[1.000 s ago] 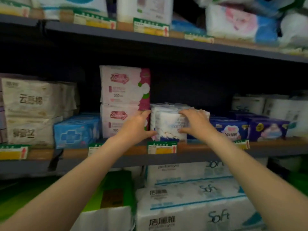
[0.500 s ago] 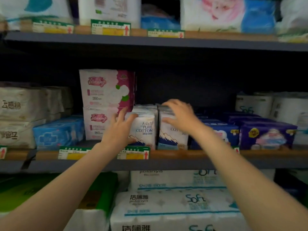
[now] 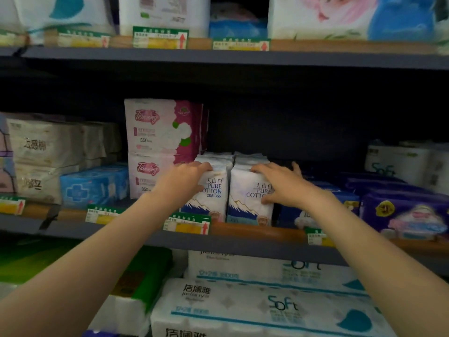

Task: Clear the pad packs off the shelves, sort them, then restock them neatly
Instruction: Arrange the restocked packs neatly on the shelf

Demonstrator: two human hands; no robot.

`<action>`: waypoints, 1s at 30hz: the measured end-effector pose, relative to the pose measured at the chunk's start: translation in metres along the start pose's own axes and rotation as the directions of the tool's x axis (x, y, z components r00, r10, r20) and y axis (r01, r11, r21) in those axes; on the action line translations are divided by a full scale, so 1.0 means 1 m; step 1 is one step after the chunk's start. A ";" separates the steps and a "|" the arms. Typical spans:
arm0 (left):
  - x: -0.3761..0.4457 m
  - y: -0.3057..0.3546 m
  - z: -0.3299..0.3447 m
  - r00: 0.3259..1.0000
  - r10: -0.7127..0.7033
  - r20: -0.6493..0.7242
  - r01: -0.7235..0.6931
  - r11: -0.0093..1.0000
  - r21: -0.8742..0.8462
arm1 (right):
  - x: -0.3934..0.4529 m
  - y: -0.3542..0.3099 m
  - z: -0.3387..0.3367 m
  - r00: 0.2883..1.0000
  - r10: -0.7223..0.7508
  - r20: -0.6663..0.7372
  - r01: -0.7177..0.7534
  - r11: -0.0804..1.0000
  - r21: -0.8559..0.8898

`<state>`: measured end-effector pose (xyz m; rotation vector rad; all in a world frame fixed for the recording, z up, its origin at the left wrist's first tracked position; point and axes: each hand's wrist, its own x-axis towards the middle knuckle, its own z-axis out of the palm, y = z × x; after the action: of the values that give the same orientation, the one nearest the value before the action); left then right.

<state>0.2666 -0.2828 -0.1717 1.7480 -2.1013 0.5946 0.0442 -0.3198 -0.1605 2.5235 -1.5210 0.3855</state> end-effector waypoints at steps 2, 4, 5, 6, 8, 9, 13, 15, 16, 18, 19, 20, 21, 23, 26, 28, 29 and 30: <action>-0.002 0.008 0.009 0.998 -0.040 -0.045 0.041 0.999 0.021 | 0.000 -0.001 0.005 0.999 -0.026 -0.030 0.025 0.999 -0.039; -0.002 0.011 0.016 0.994 -0.047 -0.095 0.051 0.998 0.037 | 0.001 -0.002 0.009 0.997 -0.036 -0.061 0.031 0.997 -0.070; -0.002 0.011 0.017 0.993 -0.046 -0.108 0.051 0.998 0.036 | 0.003 -0.003 0.010 0.997 -0.033 -0.064 0.027 0.996 -0.089; -0.001 0.011 0.019 0.993 -0.045 -0.112 0.049 0.998 0.028 | 0.004 -0.003 0.011 0.998 -0.028 -0.061 0.021 0.994 -0.105; -0.001 0.011 0.019 0.993 -0.044 -0.106 0.047 0.999 0.028 | 0.008 -0.005 0.013 0.998 -0.014 -0.061 0.007 0.994 -0.112; -0.001 0.011 0.019 0.993 -0.045 -0.106 0.048 0.998 0.034 | 0.010 -0.006 0.013 0.998 -0.003 -0.068 -0.005 0.993 -0.116; -0.003 0.013 0.022 0.995 -0.055 -0.087 0.061 0.996 0.070 | 0.010 -0.009 0.017 0.997 0.032 -0.073 -0.040 0.993 -0.107; -0.003 0.017 0.011 0.995 -0.085 -0.046 0.089 0.991 0.097 | 0.005 -0.006 0.012 0.999 0.023 -0.042 -0.024 0.999 -0.041; -0.003 0.019 0.005 0.994 -0.104 -0.029 0.107 0.990 0.097 | 0.000 -0.002 0.007 1.000 0.021 -0.020 -0.021 1.000 0.007; -0.003 0.029 -0.006 0.993 -0.105 -0.051 0.108 0.992 0.064 | -0.012 0.016 -0.008 0.997 0.048 -0.053 -0.043 0.994 0.096; -0.002 0.037 -0.010 0.994 -0.078 -0.080 0.082 0.995 0.051 | -0.019 0.030 -0.017 0.992 0.076 -0.096 -0.064 0.990 0.122; 0.001 0.047 -0.012 0.994 -0.029 -0.106 0.035 0.998 0.047 | -0.028 0.044 -0.026 0.988 0.107 -0.111 -0.092 0.987 0.132; 0.003 0.058 -0.012 0.993 0.030 -0.114 -0.024 0.998 0.052 | -0.037 0.059 -0.034 0.988 0.139 -0.073 -0.129 0.984 0.122; 0.010 0.080 -0.008 0.988 0.131 -0.079 -0.127 0.990 0.057 | -0.057 0.083 -0.040 0.972 0.214 0.095 -0.216 0.976 0.015; 0.022 0.098 0.002 0.982 0.187 0.006 -0.187 0.979 0.081 | -0.070 0.099 -0.022 0.938 0.281 0.203 -0.240 0.949 -0.202; 0.027 0.100 0.008 0.980 0.197 0.030 -0.199 0.976 0.086 | -0.071 0.101 -0.010 0.952 0.263 0.158 -0.221 0.945 -0.242; 0.029 0.100 0.009 0.980 0.195 0.024 -0.197 0.978 0.066 | -0.070 0.101 -0.007 0.958 0.253 0.134 -0.215 0.944 -0.249; 0.031 0.099 0.010 0.981 0.194 0.014 -0.195 0.980 0.036 | -0.070 0.099 -0.006 0.961 0.248 0.121 -0.211 0.943 -0.258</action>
<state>0.1637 -0.2985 -0.1745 1.5781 -2.3001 0.6830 -0.0758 -0.3055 -0.1750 2.2380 -1.8051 0.0293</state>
